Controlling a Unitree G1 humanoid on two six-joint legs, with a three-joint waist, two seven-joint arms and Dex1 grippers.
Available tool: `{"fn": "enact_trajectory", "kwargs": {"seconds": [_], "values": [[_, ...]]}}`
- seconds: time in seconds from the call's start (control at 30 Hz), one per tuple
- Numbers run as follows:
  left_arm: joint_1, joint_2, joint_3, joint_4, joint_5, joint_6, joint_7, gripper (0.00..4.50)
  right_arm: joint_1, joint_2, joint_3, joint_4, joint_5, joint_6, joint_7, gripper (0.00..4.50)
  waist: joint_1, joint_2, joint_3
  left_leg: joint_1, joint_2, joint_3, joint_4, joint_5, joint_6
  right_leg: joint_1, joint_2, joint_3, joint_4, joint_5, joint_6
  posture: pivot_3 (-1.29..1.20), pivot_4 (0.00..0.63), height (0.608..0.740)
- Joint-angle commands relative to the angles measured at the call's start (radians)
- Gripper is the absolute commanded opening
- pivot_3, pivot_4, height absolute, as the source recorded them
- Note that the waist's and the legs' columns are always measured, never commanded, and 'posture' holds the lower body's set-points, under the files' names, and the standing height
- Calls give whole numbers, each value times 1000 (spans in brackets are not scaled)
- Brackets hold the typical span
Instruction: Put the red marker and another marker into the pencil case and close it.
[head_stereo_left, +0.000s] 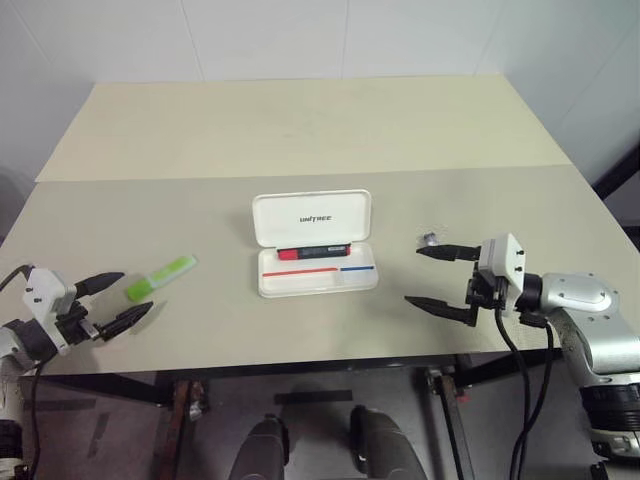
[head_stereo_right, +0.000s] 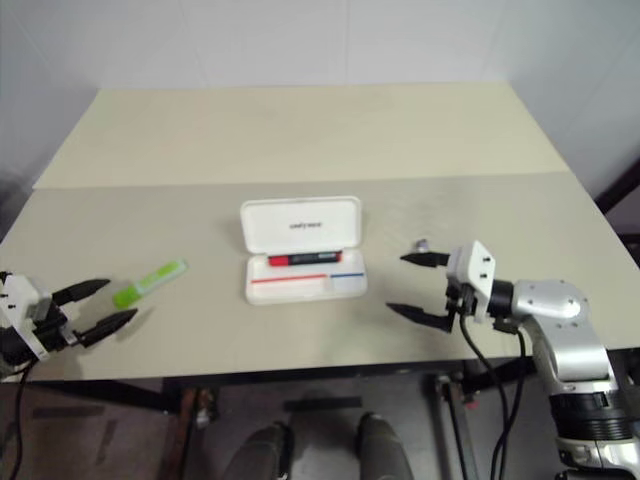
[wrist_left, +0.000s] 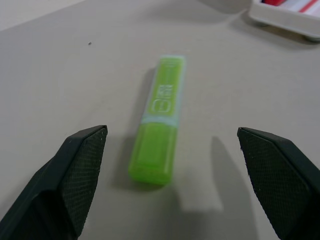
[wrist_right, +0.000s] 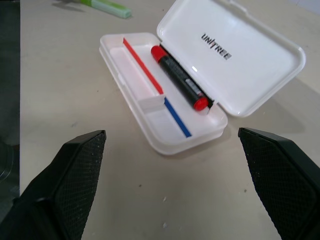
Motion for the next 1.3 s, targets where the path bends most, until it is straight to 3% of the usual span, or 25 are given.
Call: {"fn": "enact_trajectory", "kwargs": {"seconds": [0.03, 0.37, 0.5, 0.73, 1.0, 1.3], "values": [[-63, 14, -42, 110, 44, -41, -17, 4456, -17, -18, -21, -52, 31, 19, -11, 4468, 0, 0, 0, 0, -1, 0, 0, 0, 0, 0, 0, 0, 0, 0, 0, 0, 150, 740], [-288, -14, -160, 405, 142, -126, -51, 4456, -5, -28, -34, -127, 56, 66, -44, 4468, 25, 0, -1, 0, -3, -1, 3, 0, 0, 1, 0, -1, 3, 0, 1, 0, 150, 740], [-326, -19, -168, 438, 143, -151, -76, 3509, 9, -30, -38, -133, 59, 60, -45, 4500, 25, 0, -1, 0, -4, -1, 5, 1, 1, 2, 0, -1, 2, 2, 1, 0, 150, 740], [-302, -31, -168, 402, 130, -164, -87, 1139, 38, -21, -35, -154, 61, 51, -63, 4500, 24, 0, -1, 0, -4, -1, 4, 1, 1, 2, 0, -1, 2, 2, 1, 0, 150, 740], [-268, -47, -140, 240, 80, -159, -84, 1088, 38, -6, -9, -130, 51, 28, -57, 4500, 24, 0, 0, -1, -4, -1, 4, 1, 1, 2, -1, -1, 0, 2, 2, 0, 150, 740], [-162, -74, -191, -272, -11, 27, -104, 1088, 23, 27, 23, -79, 37, -3, -44, 4500, 21, 0, 0, -2, -1, -1, 3, 1, 1, 1, 0, 0, -1, 2, 2, 0, 150, 740]]}}
